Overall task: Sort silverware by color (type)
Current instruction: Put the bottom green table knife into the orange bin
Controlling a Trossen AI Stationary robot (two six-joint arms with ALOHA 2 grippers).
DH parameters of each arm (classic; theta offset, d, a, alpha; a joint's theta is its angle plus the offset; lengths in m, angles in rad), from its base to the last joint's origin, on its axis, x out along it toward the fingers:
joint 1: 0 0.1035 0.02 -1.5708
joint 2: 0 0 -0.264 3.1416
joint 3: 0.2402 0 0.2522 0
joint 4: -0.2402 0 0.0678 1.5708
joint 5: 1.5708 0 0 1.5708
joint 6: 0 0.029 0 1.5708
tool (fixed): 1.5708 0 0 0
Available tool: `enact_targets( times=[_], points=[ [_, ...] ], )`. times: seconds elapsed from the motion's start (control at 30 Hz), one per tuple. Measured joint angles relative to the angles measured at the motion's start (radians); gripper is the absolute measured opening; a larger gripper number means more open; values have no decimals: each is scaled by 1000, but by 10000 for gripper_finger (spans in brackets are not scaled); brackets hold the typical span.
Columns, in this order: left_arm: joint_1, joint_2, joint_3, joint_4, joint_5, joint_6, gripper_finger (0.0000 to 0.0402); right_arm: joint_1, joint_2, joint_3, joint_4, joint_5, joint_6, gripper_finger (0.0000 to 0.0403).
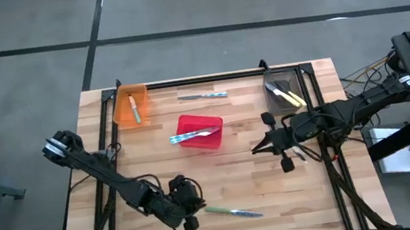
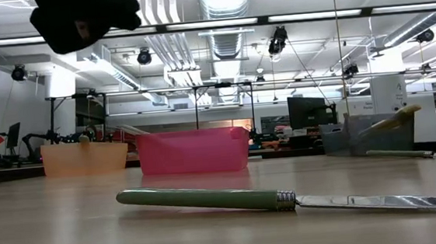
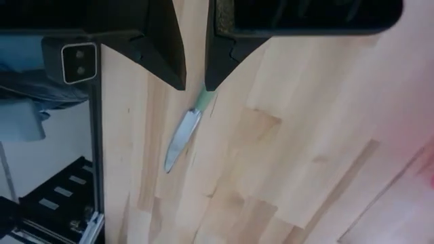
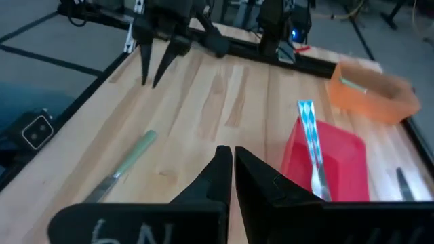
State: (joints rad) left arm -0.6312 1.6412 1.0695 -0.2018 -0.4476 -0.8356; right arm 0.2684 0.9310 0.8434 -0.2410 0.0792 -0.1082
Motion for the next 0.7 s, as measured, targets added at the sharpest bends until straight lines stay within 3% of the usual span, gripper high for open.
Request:
enact_targets(
  times=[0.27, 0.47, 0.7],
  points=[
    [23, 104, 0, 141, -26, 23, 37, 0, 8, 1, 13, -1, -55, 9],
    [56, 188, 0, 340, -6, 154, 37, 0, 6, 1, 15, -1, -67, 9],
    [68, 203, 0, 328, 11, 271, 37, 0, 1, 1, 15, -1, -100, 9]
  ],
)
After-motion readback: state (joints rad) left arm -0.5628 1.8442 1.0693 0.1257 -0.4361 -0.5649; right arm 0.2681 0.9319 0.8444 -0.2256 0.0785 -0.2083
